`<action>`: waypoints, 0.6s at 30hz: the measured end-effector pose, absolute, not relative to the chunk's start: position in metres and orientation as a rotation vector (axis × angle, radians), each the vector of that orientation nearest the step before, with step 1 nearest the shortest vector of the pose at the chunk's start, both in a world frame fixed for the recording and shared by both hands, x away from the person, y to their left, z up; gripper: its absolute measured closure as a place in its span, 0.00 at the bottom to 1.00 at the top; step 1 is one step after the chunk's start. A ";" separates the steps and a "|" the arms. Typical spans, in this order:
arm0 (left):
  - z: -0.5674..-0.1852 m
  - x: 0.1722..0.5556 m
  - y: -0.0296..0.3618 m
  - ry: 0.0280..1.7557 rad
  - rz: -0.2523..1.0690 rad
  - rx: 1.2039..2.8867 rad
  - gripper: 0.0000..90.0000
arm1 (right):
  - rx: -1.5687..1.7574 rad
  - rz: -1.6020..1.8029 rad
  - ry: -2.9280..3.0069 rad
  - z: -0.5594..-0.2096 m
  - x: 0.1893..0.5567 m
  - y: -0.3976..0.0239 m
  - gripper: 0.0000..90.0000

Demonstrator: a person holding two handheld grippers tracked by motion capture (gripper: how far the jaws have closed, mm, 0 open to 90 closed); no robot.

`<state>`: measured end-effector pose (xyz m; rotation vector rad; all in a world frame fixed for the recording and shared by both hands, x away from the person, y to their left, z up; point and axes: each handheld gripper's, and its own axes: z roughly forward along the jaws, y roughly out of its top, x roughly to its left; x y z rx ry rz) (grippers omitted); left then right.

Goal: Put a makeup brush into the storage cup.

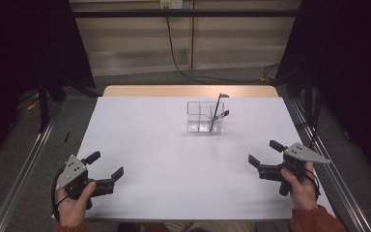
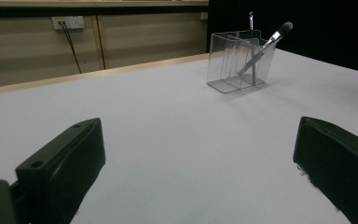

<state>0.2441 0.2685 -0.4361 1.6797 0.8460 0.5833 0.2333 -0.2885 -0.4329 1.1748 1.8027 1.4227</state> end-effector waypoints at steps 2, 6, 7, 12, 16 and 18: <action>-0.436 0.243 0.269 0.846 0.583 1.682 0.02 | 1.180 1.420 1.801 -0.435 0.231 -0.290 0.02; -0.437 0.243 0.268 0.849 0.575 1.684 0.02 | 1.191 1.420 1.801 -0.439 0.226 -0.293 0.02; -0.437 0.242 0.267 0.849 0.571 1.682 0.02 | 1.188 1.414 1.805 -0.439 0.226 -0.293 0.02; -0.435 0.240 0.269 0.845 0.566 1.697 0.02 | 1.184 1.412 1.780 -0.439 0.218 -0.297 0.02; -0.435 0.240 0.267 0.841 0.574 1.694 0.02 | 1.189 1.401 1.792 -0.442 0.216 -0.300 0.02; -0.435 0.240 0.267 0.840 0.572 1.698 0.02 | 1.192 1.407 1.790 -0.442 0.217 -0.300 0.01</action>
